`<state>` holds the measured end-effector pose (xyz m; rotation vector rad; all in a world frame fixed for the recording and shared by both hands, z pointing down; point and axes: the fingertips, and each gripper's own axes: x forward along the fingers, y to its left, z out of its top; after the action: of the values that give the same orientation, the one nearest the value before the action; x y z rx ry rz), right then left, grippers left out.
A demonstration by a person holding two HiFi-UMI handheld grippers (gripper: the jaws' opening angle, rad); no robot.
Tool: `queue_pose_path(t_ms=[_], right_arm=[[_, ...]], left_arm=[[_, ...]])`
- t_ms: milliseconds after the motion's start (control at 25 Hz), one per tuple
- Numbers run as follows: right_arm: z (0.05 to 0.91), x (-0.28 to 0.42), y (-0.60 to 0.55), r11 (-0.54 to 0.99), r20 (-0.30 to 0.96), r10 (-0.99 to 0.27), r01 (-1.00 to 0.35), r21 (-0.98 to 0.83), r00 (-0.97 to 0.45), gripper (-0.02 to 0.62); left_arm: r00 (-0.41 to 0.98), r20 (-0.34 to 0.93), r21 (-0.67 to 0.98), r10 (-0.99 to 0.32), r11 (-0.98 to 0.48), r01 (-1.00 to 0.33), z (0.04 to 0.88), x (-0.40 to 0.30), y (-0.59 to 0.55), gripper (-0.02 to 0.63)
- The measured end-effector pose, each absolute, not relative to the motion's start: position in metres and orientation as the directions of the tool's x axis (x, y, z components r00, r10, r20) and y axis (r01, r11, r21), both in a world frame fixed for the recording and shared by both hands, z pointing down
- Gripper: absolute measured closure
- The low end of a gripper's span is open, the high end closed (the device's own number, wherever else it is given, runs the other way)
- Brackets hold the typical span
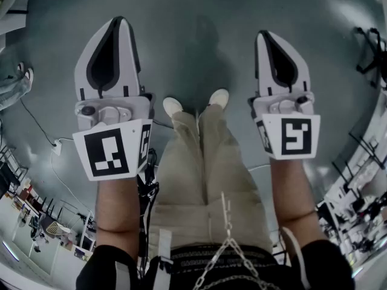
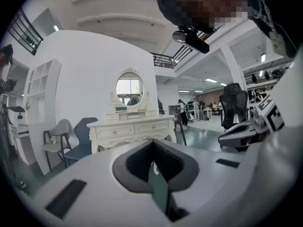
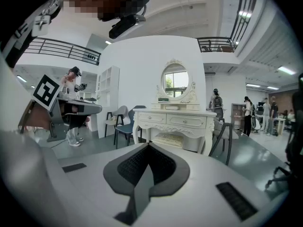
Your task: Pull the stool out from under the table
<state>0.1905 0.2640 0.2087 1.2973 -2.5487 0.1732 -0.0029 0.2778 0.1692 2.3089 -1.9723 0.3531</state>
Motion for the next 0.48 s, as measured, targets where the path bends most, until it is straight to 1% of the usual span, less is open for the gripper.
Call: queue_pose_path(t_ms=[160, 320, 480], right_arm=[[0.198, 0.165, 0.279, 0.594, 0.303, -0.77, -0.804, 0.022, -0.561, 0.594], [0.19, 0.147, 0.291, 0.576, 0.3, -0.784, -0.817, 0.028, -0.543, 0.594], [0.186, 0.136, 0.298, 0.567, 0.296, -0.799, -0.82, 0.077, -0.524, 0.594]], left_arm=[[0.135, 0.255, -0.087, -0.957, -0.162, -0.983, 0.173, -0.026, 0.298, 0.603], [0.15, 0.232, -0.094, -0.961, -0.176, -0.98, 0.167, -0.039, 0.308, 0.603], [0.161, 0.262, -0.095, -0.952, -0.192, -0.977, 0.174, -0.056, 0.318, 0.603]])
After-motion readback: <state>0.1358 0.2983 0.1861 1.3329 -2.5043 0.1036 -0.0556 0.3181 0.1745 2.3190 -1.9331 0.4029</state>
